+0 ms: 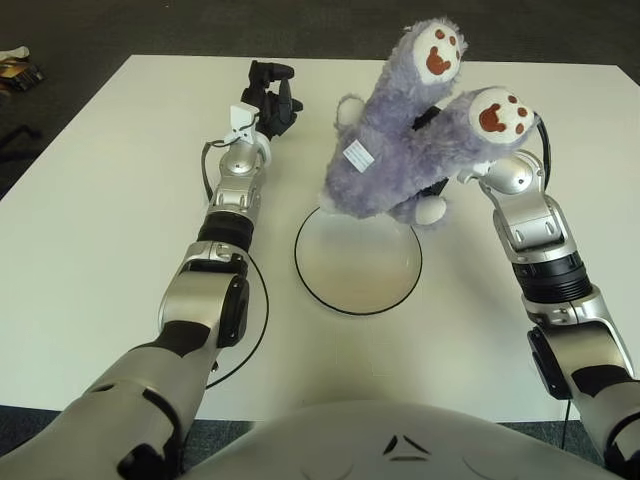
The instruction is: Put the doll into the plate.
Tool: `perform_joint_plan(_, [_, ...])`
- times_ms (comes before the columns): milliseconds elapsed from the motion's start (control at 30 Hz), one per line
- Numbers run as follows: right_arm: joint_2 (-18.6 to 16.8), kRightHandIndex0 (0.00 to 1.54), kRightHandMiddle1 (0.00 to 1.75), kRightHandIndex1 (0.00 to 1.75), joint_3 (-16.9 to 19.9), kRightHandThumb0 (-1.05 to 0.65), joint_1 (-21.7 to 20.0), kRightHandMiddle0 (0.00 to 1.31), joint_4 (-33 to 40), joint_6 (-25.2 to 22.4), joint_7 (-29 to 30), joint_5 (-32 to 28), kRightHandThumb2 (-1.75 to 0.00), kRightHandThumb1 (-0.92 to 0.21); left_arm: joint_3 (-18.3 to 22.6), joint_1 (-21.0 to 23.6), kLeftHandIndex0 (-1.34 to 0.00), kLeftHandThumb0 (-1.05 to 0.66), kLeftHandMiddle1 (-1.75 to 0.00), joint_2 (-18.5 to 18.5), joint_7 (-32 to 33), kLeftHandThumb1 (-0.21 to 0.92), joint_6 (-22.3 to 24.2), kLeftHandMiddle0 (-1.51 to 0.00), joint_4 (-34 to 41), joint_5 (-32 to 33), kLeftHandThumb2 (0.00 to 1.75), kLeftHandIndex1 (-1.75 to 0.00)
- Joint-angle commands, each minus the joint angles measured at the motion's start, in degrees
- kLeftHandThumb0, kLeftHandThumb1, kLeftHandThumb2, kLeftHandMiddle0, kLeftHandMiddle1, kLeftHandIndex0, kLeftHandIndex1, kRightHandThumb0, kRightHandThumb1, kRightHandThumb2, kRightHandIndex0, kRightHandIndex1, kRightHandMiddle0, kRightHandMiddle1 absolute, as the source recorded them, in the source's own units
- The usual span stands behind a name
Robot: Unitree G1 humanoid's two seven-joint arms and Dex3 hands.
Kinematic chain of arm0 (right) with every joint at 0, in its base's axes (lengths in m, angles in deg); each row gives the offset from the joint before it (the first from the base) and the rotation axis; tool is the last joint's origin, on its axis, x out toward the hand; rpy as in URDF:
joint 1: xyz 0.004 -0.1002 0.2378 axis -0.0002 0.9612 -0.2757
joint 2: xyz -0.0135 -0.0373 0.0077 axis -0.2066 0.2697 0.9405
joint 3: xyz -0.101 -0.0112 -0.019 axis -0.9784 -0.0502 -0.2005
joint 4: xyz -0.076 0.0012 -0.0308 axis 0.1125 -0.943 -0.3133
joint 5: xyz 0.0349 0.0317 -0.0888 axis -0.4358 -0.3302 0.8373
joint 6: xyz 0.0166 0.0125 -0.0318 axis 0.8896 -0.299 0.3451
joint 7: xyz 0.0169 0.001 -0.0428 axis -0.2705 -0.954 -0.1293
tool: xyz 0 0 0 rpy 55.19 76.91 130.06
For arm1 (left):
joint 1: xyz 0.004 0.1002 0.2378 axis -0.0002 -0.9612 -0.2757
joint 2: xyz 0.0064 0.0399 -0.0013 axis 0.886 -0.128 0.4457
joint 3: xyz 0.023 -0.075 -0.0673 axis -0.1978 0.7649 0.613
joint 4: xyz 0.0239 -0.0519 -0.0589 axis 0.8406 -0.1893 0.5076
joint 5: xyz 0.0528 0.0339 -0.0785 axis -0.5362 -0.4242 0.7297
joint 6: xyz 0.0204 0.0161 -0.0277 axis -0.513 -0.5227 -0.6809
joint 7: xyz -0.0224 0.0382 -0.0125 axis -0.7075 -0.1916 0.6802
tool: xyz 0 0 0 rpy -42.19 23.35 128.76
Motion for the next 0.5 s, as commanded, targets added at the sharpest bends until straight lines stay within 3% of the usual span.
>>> perform_joint_plan(0, [0.22,0.93,1.75,1.63,-0.33,0.00,-0.34,0.67,-0.43,1.27,-0.37,-0.08,-1.71,0.06,-0.27,1.69,0.00,-0.64,-1.56,0.46,0.20,0.92,-0.86,-0.35,-0.82,-0.47,0.77,-1.57])
perform_joint_plan(467, [-0.20,0.94,1.75,1.62,-0.37,0.00,-0.09,0.68,-0.20,0.27,-3.99,-3.27,-1.72,0.08,-0.61,1.91,0.00,-0.63,-1.54,0.29,0.28,0.92,-1.37,-0.33,-1.41,-0.76,0.73,-1.50])
